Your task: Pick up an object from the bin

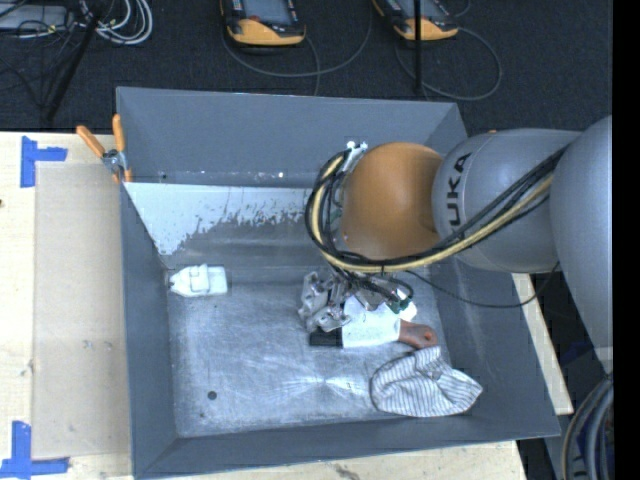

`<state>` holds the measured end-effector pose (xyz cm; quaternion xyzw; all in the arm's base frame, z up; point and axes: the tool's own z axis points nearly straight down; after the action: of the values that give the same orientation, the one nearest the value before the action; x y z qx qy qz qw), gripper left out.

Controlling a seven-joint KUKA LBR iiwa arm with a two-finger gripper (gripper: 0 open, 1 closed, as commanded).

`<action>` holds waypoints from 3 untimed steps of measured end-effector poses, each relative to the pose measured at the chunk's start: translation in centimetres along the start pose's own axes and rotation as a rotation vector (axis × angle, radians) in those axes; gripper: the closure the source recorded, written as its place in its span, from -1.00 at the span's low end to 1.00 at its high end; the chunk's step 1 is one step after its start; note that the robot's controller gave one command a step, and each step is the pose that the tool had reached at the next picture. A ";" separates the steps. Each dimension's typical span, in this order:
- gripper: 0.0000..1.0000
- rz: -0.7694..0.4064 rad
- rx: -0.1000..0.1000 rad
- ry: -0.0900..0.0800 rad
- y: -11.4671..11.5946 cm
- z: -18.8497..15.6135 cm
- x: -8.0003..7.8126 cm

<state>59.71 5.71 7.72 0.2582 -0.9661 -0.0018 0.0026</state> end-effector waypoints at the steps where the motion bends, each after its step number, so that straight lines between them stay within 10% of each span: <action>1: 1.00 0.001 0.000 -0.001 0.0 0.0 0.0; 2: 1.00 -0.017 0.005 -0.006 2.5 -1.5 3.5; 3: -1.00 -0.008 0.005 -0.004 -1.0 -5.0 8.6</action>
Offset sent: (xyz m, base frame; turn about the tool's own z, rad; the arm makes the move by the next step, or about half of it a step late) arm -0.0918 0.0127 0.0425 -0.0378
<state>52.82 0.51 12.78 0.2619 -0.9651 0.0000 -0.0002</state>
